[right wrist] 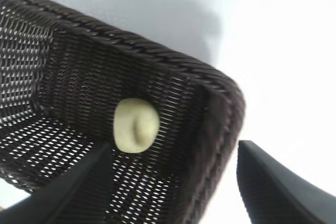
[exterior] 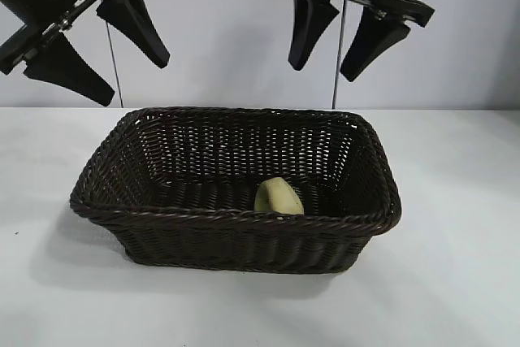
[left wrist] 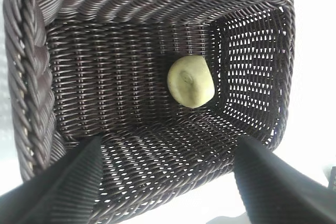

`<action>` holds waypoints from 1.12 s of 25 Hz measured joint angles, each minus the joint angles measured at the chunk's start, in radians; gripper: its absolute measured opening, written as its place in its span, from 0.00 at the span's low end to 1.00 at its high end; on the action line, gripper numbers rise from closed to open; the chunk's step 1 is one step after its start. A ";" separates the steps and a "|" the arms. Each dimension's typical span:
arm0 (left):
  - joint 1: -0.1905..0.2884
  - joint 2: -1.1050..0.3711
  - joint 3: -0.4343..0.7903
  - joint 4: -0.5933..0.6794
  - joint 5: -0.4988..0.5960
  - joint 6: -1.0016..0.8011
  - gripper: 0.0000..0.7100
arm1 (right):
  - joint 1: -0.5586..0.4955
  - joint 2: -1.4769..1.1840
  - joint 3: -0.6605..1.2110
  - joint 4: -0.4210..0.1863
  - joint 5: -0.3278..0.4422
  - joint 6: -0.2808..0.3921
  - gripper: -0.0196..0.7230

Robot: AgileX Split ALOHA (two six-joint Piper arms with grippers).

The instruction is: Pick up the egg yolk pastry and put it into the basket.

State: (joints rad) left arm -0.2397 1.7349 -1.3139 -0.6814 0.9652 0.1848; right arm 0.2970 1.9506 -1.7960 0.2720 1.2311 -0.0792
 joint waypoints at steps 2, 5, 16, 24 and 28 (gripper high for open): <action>0.000 0.000 0.000 0.003 0.001 0.000 0.72 | -0.023 -0.011 0.002 -0.009 0.000 0.000 0.68; 0.000 0.000 0.000 0.003 0.001 0.000 0.72 | -0.043 -0.032 0.003 -0.024 0.000 0.000 0.68; 0.000 0.000 0.000 0.004 0.001 0.000 0.72 | -0.044 -0.127 0.183 -0.091 0.001 -0.023 0.68; 0.000 0.000 0.000 0.005 0.001 0.000 0.72 | -0.044 -0.130 0.187 -0.077 0.001 -0.023 0.68; 0.000 0.000 0.000 0.005 0.001 0.000 0.72 | -0.044 -0.130 0.187 -0.076 0.001 -0.024 0.68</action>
State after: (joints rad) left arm -0.2397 1.7349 -1.3139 -0.6761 0.9660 0.1852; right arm 0.2535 1.8205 -1.6086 0.1958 1.2322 -0.1035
